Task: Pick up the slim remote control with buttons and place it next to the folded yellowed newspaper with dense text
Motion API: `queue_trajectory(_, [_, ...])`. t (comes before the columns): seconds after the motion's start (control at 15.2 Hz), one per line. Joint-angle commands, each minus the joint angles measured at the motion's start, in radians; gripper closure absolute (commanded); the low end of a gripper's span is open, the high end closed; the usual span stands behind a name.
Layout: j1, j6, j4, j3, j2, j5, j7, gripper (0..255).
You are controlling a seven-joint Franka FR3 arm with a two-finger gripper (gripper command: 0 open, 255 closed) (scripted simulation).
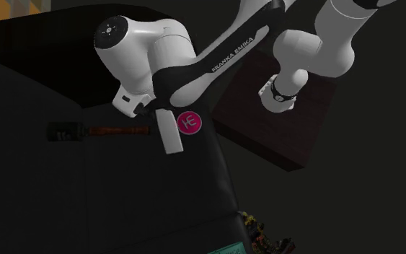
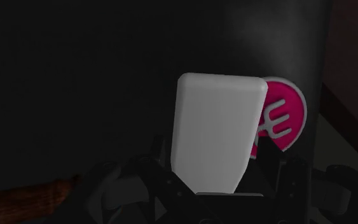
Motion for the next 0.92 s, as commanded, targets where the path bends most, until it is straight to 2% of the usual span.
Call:
queue_trajectory(0.0, [0.029,0.043,-0.019,0.020,-0.028,-0.021,0.059,255])
queue_trajectory(0.4, [0.108,0.063,-0.087,0.097,-0.105,-0.076,0.241,255])
queue_trajectory(0.86, [0.187,0.074,-0.115,0.194,-0.131,-0.087,0.423,255])
